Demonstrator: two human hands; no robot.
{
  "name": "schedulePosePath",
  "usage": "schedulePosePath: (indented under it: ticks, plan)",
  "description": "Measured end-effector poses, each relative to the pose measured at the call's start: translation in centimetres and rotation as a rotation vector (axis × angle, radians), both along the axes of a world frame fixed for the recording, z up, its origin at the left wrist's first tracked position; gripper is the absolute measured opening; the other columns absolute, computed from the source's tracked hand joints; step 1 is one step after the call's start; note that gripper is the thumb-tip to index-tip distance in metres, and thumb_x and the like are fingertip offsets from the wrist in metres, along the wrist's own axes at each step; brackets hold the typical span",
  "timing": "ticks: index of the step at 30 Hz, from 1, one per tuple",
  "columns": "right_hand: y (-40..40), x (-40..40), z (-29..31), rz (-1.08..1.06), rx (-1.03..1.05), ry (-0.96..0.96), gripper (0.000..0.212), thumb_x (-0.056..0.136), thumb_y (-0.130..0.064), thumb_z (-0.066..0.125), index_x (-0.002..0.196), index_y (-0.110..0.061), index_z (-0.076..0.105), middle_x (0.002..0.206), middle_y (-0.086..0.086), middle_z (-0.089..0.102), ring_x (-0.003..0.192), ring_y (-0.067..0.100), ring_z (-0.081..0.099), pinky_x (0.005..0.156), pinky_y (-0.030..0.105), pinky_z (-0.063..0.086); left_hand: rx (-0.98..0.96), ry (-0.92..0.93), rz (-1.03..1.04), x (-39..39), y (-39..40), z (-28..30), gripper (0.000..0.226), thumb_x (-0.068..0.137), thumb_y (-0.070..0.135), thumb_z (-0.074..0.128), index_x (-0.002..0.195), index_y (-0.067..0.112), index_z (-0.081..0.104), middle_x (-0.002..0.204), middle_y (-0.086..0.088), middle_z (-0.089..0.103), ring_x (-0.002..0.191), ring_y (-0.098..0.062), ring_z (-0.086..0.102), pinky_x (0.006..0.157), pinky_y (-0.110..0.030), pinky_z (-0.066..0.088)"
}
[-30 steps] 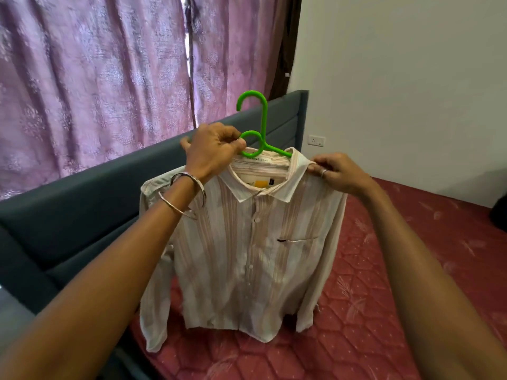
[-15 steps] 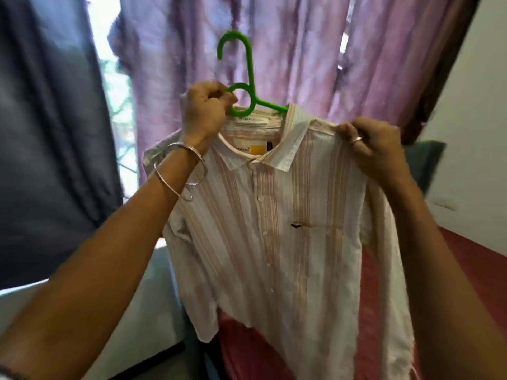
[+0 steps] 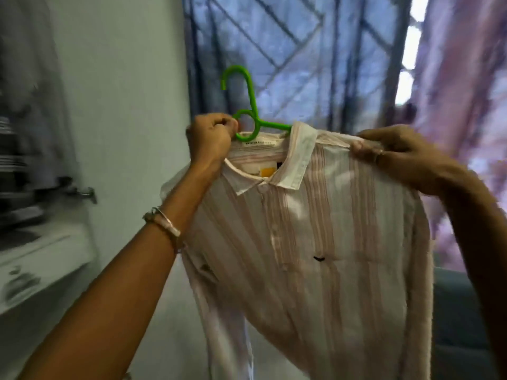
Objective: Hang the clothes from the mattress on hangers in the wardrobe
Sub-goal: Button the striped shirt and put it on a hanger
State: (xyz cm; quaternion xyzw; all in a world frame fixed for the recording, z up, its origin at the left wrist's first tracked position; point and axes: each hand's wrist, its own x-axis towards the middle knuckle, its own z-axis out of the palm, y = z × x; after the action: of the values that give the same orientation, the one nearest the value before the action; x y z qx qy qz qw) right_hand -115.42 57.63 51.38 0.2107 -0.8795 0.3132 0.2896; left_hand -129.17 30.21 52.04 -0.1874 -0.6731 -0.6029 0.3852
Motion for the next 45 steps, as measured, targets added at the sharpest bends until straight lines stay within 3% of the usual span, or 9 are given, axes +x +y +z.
schedulePosePath:
  ticks: [7, 12, 15, 18, 22, 28, 34, 39, 45]
  plan:
    - [-13.3, -13.0, 1.5, 0.231, -0.047, 0.144, 0.058, 0.081, -0.064, 0.052, 0.083, -0.007, 0.065, 0.061, -0.004, 0.048, 0.056, 0.010, 0.044, 0.046, 0.028, 0.030, -0.026, 0.070, 0.306, -3.6, -15.4, 4.5, 0.009, 0.077, 0.011, 0.068, 0.077, 0.008, 0.077, 0.075, -0.007, 0.073, 0.069, -0.011, 0.065, 0.072, -0.031, 0.057]
    - [-23.5, -20.1, 5.2, 0.397, -0.183, 0.234, 0.031, 0.090, -0.029, 0.057, 0.067, -0.010, 0.064, 0.044, -0.005, 0.043, 0.041, 0.000, 0.037, 0.037, 0.013, 0.027, -0.053, 0.089, 0.489, -5.1, -25.3, 8.4, 0.010, 0.078, 0.011, 0.068, 0.077, 0.007, 0.077, 0.074, -0.008, 0.073, 0.070, -0.016, 0.066, 0.073, -0.036, 0.057]
    - [-29.1, -23.5, 8.4, 0.511, -0.205, 0.311, 0.025, 0.086, -0.037, 0.057, 0.074, -0.019, 0.070, 0.060, 0.008, 0.062, 0.052, 0.013, 0.054, 0.051, 0.026, 0.042, -0.132, 0.145, 0.645, -4.8, -30.4, 11.1, 0.014, 0.082, 0.014, 0.066, 0.078, 0.003, 0.075, 0.074, -0.012, 0.071, 0.066, -0.009, 0.059, 0.069, -0.031, 0.050]
    - [-34.3, -26.6, 12.9, 0.672, -0.296, 0.305, 0.032, 0.086, -0.040, 0.065, 0.074, -0.011, 0.070, 0.058, 0.006, 0.063, 0.056, 0.014, 0.057, 0.049, 0.024, 0.042, -0.252, 0.231, 0.840, -4.3, -34.7, 14.8, 0.016, 0.086, 0.020, 0.064, 0.082, 0.009, 0.075, 0.071, -0.006, 0.070, 0.064, -0.004, 0.057, 0.066, -0.026, 0.044]
    - [-40.0, -28.8, 18.5, 0.766, -0.386, 0.197, 0.024, 0.091, -0.024, 0.062, 0.078, -0.007, 0.074, 0.069, 0.010, 0.072, 0.070, 0.029, 0.068, 0.069, 0.035, 0.055, -0.403, 0.179, 1.025, -4.0, -39.4, 18.8, 0.026, 0.086, 0.034, 0.062, 0.102, 0.018, 0.074, 0.094, 0.001, 0.074, 0.092, -0.010, 0.066, 0.086, -0.029, 0.051]
    - [-45.8, -32.9, 24.9, 0.682, -0.432, 0.234, 0.022, 0.089, -0.023, 0.066, 0.085, -0.002, 0.071, 0.084, 0.020, 0.069, 0.083, 0.037, 0.066, 0.084, 0.049, 0.055, -0.618, 0.114, 1.612, -4.1, -46.4, 20.9, 0.018, 0.090, 0.027, 0.057, 0.097, 0.019, 0.072, 0.099, 0.000, 0.071, 0.092, -0.018, 0.065, 0.080, -0.032, 0.052]
    - [-50.4, -36.2, 31.4, 0.595, -0.557, 0.425, 0.023, 0.088, -0.024, 0.069, 0.089, -0.002, 0.065, 0.089, 0.015, 0.064, 0.076, 0.028, 0.059, 0.069, 0.034, 0.047, -0.703, 0.129, 1.783, -6.6, -52.3, 24.5, 0.024, 0.092, 0.026, 0.055, 0.109, 0.015, 0.068, 0.109, -0.006, 0.065, 0.099, -0.025, 0.061, 0.083, -0.038, 0.051]
    - [-54.9, -36.9, 36.1, 0.387, -0.438, 0.664, 0.023, 0.090, -0.018, 0.062, 0.101, 0.002, 0.056, 0.096, 0.017, 0.055, 0.068, 0.024, 0.047, 0.058, 0.030, 0.037, -0.785, 0.221, 1.885, -8.8, -56.1, 29.0, 0.038, 0.092, 0.035, 0.055, 0.126, 0.019, 0.057, 0.122, -0.010, 0.056, 0.114, -0.031, 0.050, 0.089, -0.045, 0.046]
    - [-64.3, -36.7, 39.0, 0.243, -0.307, 0.860, 0.020, 0.085, -0.021, 0.062, 0.086, -0.004, 0.051, 0.105, 0.026, 0.056, 0.091, 0.039, 0.054, 0.070, 0.036, 0.040, -0.903, 0.059, 1.920, -10.2, -60.1, 33.5, 0.058, 0.087, 0.052, 0.057, 0.140, 0.041, 0.036, 0.136, -0.012, 0.039, 0.127, -0.035, 0.038, 0.098, -0.055, 0.041]
